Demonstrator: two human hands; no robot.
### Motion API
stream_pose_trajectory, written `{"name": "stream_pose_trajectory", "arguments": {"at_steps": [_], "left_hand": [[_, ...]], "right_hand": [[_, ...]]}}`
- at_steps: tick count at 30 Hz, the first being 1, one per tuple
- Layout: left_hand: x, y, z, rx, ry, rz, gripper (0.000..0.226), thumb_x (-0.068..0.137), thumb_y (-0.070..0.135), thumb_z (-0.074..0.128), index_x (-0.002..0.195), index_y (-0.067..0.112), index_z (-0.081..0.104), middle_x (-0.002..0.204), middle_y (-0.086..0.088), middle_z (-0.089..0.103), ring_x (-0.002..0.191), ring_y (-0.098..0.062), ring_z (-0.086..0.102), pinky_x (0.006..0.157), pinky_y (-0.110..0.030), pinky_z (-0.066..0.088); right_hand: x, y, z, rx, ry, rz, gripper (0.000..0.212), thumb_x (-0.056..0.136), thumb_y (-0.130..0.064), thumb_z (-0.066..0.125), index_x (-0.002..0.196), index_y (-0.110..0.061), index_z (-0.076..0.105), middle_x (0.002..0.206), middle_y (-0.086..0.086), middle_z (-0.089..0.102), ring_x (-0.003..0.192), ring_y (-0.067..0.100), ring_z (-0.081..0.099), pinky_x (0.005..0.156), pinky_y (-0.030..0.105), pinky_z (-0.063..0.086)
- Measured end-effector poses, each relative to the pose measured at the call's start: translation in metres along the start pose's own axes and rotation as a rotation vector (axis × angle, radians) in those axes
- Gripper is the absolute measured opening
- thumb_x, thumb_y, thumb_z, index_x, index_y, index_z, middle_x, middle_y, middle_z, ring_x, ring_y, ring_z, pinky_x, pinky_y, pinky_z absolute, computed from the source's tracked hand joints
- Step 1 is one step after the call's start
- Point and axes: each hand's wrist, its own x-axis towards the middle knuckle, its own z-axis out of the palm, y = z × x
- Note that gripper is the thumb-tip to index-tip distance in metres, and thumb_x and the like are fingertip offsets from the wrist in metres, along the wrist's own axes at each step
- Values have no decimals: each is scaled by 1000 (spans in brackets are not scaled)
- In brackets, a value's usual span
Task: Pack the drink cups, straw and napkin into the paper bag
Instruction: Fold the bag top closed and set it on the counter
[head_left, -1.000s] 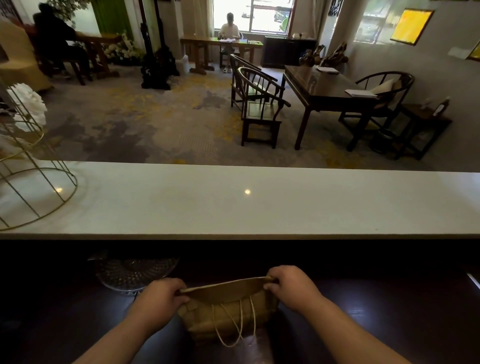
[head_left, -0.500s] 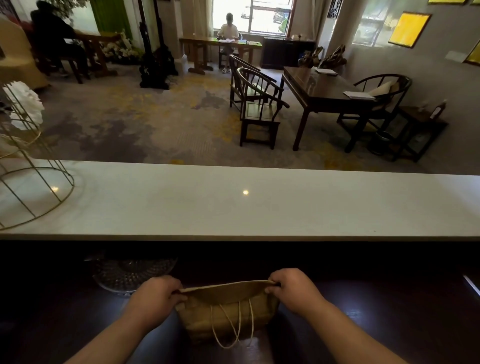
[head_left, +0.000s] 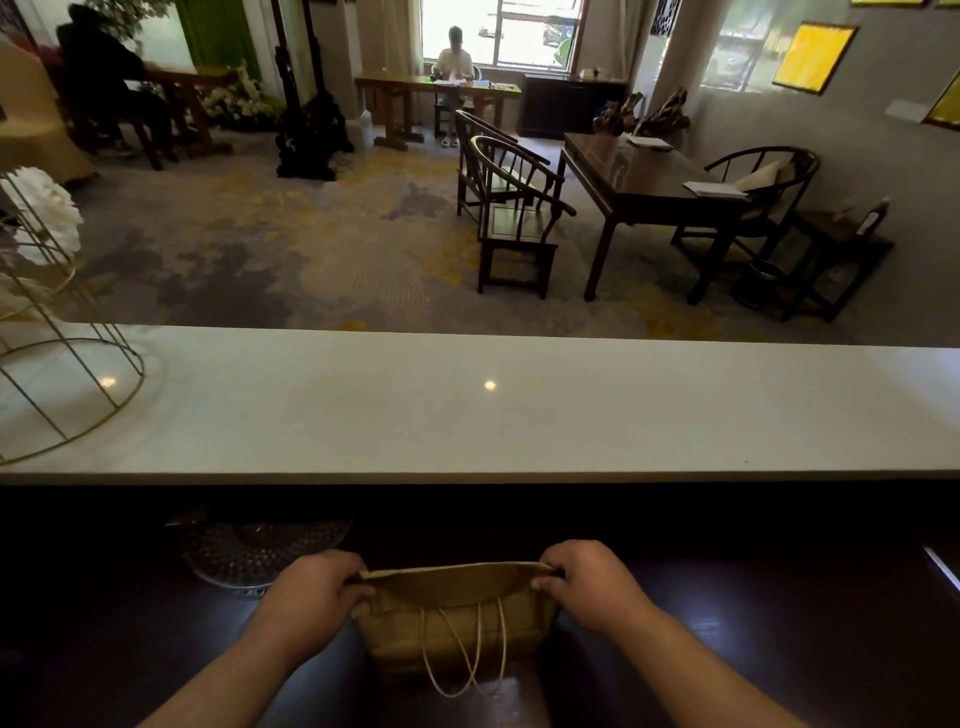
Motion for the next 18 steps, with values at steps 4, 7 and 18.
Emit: {"name": "stream_pose_trajectory", "arguments": {"at_steps": [4, 7, 18], "left_hand": [[0, 3, -3, 40, 20, 27, 30, 93, 38, 74, 73, 44, 53, 80, 16, 59, 75, -2, 53, 60, -11, 34], [-1, 5, -1, 57, 32, 36, 16, 94, 41, 72, 82, 41, 61, 86, 13, 64, 84, -7, 62, 63, -19, 37], [3, 6, 0, 107, 55, 17, 19, 93, 41, 74, 101, 24, 78, 102, -1, 77, 101, -22, 71, 75, -32, 46]], "right_hand": [[-4, 4, -1, -4, -4, 6, 32, 87, -42, 70, 61, -38, 52, 70, -14, 55, 73, 0, 55, 66, 25, 44], [-7, 6, 0, -4, -2, 18, 32, 87, -42, 71, 61, -39, 53, 70, -15, 57, 71, -1, 54, 61, 17, 40], [-9, -2, -6, -22, 15, 31, 18, 86, -39, 74, 85, -21, 75, 80, -1, 72, 80, 13, 66, 71, 34, 53]]}}
